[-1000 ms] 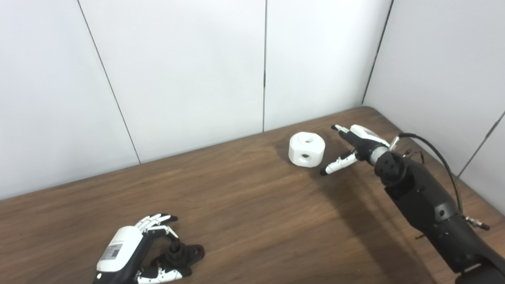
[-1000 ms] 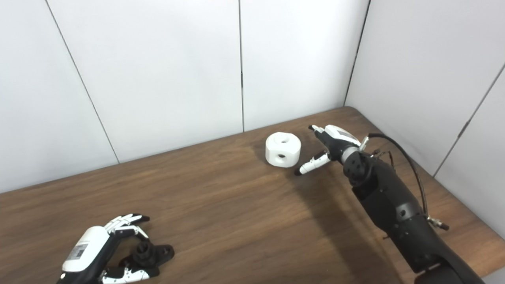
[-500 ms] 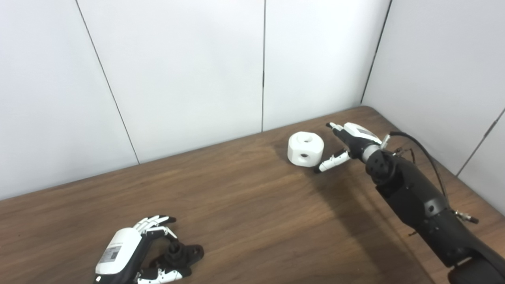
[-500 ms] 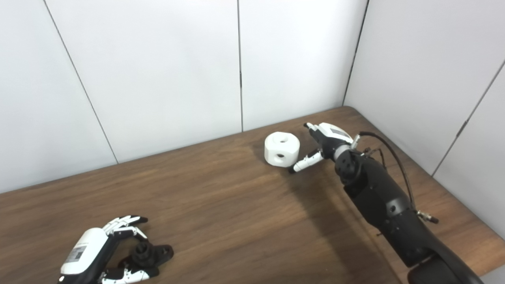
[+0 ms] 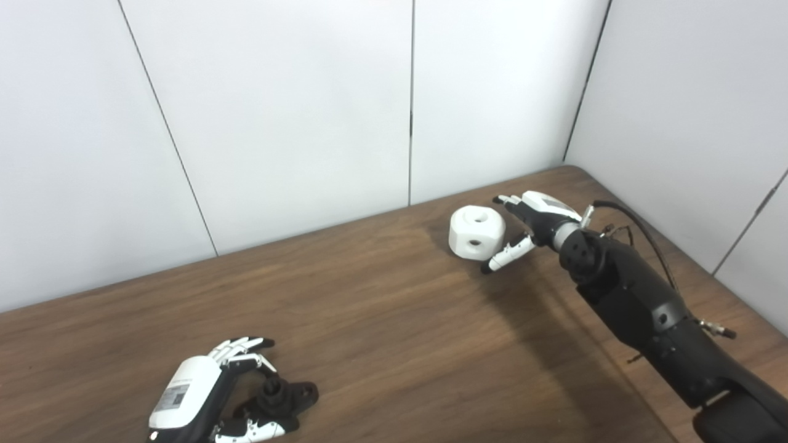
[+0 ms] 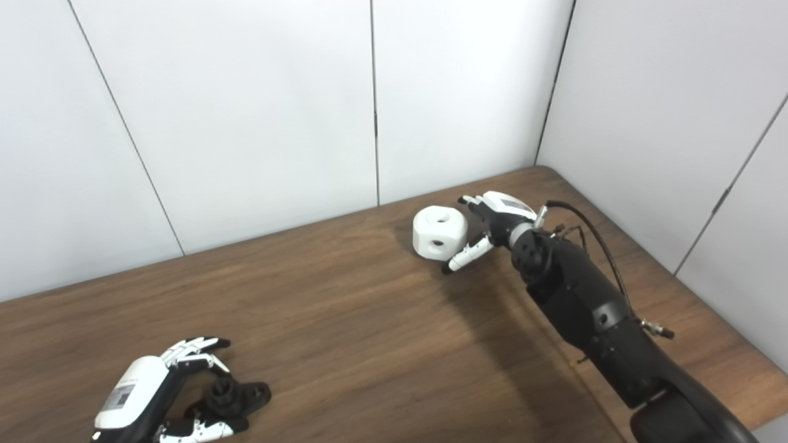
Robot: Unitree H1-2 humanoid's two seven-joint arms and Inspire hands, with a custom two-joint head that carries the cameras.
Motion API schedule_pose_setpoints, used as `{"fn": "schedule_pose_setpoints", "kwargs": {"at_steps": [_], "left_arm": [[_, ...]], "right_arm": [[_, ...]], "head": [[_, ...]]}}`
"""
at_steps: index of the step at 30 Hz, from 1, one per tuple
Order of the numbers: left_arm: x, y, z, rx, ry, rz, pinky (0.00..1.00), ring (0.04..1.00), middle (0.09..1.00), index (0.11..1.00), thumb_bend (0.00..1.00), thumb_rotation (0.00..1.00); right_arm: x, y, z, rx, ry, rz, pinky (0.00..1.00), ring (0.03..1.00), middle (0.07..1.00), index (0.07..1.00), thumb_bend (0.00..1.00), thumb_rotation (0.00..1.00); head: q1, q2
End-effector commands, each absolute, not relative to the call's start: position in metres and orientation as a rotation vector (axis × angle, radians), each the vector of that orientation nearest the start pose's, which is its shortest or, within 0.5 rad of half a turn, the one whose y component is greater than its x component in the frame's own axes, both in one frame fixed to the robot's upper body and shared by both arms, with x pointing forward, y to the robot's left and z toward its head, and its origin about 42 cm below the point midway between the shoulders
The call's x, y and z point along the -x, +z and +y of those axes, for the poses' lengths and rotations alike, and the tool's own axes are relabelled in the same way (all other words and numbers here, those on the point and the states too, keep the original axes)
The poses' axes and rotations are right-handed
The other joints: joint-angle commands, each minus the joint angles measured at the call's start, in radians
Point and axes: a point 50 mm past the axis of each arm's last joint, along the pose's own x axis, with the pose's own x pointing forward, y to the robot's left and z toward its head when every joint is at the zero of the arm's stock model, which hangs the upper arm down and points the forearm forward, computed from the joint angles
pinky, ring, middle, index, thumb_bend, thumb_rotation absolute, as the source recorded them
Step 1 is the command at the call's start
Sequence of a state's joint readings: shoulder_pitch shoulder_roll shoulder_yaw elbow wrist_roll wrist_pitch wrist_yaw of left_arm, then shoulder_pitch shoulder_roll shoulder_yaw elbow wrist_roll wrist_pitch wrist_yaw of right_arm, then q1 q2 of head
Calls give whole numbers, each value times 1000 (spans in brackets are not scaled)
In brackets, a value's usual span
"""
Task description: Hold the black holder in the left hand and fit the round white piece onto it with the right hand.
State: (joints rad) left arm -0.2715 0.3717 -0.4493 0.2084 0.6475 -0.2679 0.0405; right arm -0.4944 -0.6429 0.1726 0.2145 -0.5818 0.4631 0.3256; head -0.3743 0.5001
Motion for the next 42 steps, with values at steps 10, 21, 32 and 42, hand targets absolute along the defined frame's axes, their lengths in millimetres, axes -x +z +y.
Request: {"fn": "schedule_pose_setpoints", "kwargs": {"at_steps": [10, 21, 32, 42], "left_arm": [[-316, 64, 223, -1146, -643, -154, 891, 881, 837, 485, 522, 49], [-314, 64, 223, -1145, -644, -148, 896, 876, 839, 485, 522, 49], [-312, 63, 225, -1148, -641, -153, 890, 867, 839, 484, 522, 50], [-310, 60, 226, -1148, -638, -152, 873, 867, 841, 485, 522, 49]], "right_arm": [[-438, 237, -362, 1135, 4, 260, 797, 946, 997, 872, 949, 350], [-440, 229, -356, 1120, -23, 269, 810, 946, 986, 869, 933, 369], [-442, 215, -342, 1162, -131, 223, 797, 886, 906, 774, 879, 345], [-442, 195, -328, 1194, -322, 29, 748, 763, 721, 484, 525, 129]], "head": [[4, 6], [18, 13], [21, 17], [21, 17]]}}
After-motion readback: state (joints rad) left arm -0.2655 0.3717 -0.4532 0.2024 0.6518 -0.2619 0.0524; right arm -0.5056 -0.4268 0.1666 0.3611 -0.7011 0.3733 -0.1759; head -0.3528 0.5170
